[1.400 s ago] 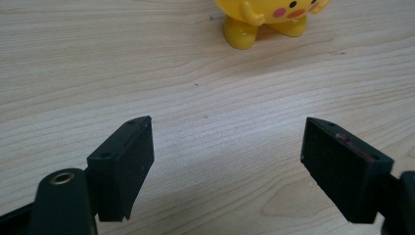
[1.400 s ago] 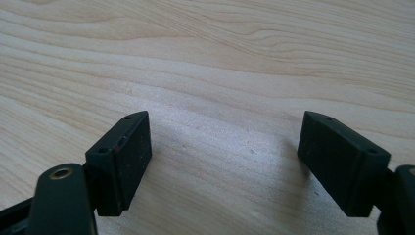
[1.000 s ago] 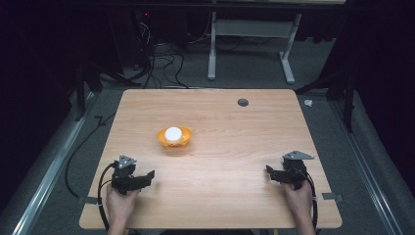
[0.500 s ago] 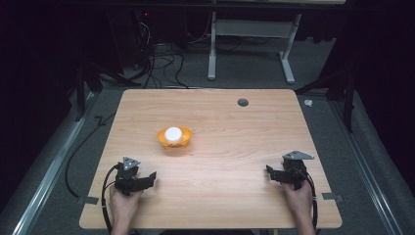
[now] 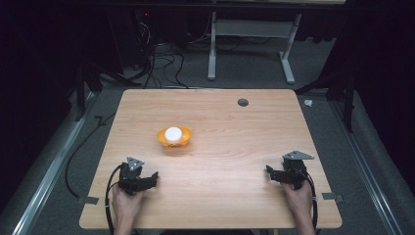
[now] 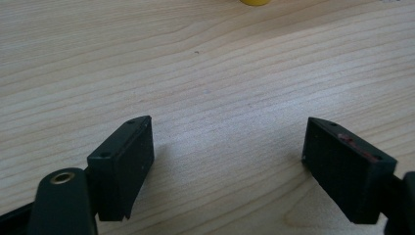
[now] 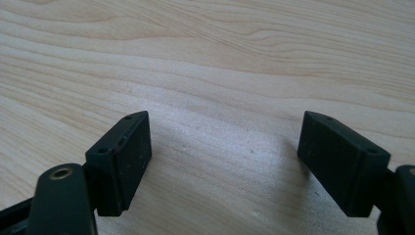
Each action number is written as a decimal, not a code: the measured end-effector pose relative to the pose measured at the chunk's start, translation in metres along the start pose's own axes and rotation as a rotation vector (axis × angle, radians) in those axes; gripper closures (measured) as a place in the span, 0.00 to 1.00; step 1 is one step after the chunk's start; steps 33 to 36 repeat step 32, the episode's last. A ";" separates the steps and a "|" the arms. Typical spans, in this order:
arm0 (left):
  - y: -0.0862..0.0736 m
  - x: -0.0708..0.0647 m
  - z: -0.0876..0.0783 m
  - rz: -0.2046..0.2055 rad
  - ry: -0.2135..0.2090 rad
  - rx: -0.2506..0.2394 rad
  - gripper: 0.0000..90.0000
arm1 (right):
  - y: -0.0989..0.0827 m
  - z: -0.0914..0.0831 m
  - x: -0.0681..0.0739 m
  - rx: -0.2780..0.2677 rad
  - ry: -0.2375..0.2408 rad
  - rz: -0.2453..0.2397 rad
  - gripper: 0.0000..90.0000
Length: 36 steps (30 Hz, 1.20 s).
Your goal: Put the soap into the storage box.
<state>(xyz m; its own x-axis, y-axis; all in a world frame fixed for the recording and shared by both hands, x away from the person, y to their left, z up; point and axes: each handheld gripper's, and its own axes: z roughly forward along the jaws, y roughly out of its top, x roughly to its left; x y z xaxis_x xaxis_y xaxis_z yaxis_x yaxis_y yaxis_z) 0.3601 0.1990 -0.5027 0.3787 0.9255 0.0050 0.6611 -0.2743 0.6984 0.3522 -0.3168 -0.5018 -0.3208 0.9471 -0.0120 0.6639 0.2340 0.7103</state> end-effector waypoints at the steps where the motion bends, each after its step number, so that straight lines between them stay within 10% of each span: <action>1: 0.000 0.000 0.000 0.000 0.000 -0.003 0.22 | 0.000 0.000 0.000 0.000 0.000 0.000 0.23; 36: -0.004 0.000 0.003 -0.014 -0.015 -0.044 0.19 | 0.000 0.000 0.000 -0.003 0.000 -0.003 0.23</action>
